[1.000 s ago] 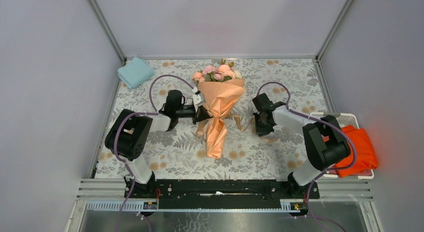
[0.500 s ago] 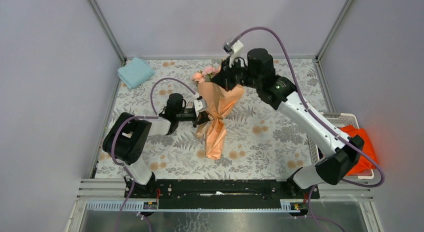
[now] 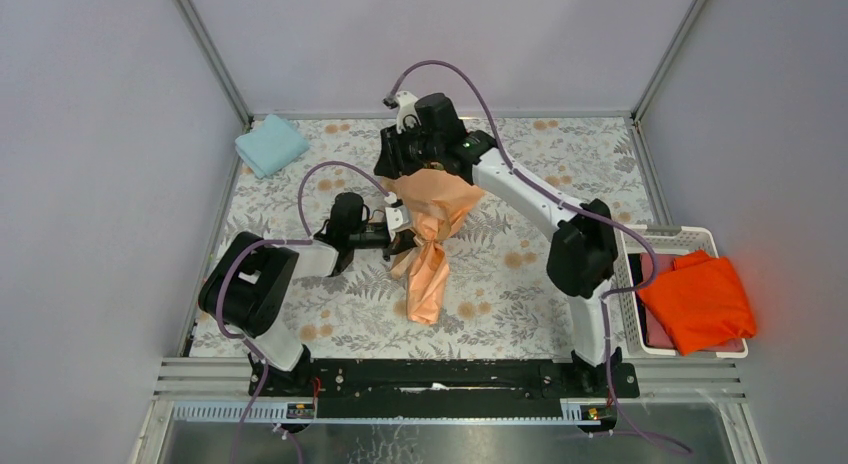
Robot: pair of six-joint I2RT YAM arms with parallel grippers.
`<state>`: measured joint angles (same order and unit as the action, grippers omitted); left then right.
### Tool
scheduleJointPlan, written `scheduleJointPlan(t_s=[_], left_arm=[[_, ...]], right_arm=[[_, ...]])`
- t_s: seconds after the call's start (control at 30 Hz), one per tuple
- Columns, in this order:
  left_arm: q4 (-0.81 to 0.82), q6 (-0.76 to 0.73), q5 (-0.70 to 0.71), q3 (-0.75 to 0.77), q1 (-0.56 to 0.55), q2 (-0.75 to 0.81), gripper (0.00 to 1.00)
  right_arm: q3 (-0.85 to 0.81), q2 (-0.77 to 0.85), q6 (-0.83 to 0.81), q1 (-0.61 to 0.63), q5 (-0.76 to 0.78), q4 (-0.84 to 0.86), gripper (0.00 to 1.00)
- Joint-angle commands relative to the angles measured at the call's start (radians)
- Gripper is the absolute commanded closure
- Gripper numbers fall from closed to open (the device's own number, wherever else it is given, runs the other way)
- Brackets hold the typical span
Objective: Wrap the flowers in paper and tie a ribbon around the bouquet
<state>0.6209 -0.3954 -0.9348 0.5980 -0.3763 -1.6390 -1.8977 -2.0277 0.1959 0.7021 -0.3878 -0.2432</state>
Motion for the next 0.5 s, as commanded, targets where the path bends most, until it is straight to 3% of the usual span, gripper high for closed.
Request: scheduleJointPlan(t_s=[0.0, 0.1, 0.23, 0.37, 0.47], left_arm=[[0.048, -0.015, -0.002, -0.006, -0.006, 0.016, 1.00], [0.059, -0.007, -0.005, -0.008, -0.007, 0.013, 1.00], [0.078, -0.002, 0.003, -0.016, -0.007, 0.014, 1.00], [0.084, 0.009, 0.007, -0.016, -0.007, 0.011, 1.00], [0.083, 0.011, 0.010, -0.016, -0.007, 0.010, 1.00]], right_arm=[[-0.153, 0.029, -0.096, -0.002, -0.031, -0.162, 0.46], [-0.043, 0.142, -0.162, -0.066, -0.081, -0.103, 0.41], [0.442, 0.404, -0.221, -0.159, -0.220, 0.299, 0.40], [0.863, 0.550, -0.353, -0.128, -0.366, 0.663, 0.39], [1.017, 0.559, -0.391, -0.077, -0.389, 0.812, 0.39]])
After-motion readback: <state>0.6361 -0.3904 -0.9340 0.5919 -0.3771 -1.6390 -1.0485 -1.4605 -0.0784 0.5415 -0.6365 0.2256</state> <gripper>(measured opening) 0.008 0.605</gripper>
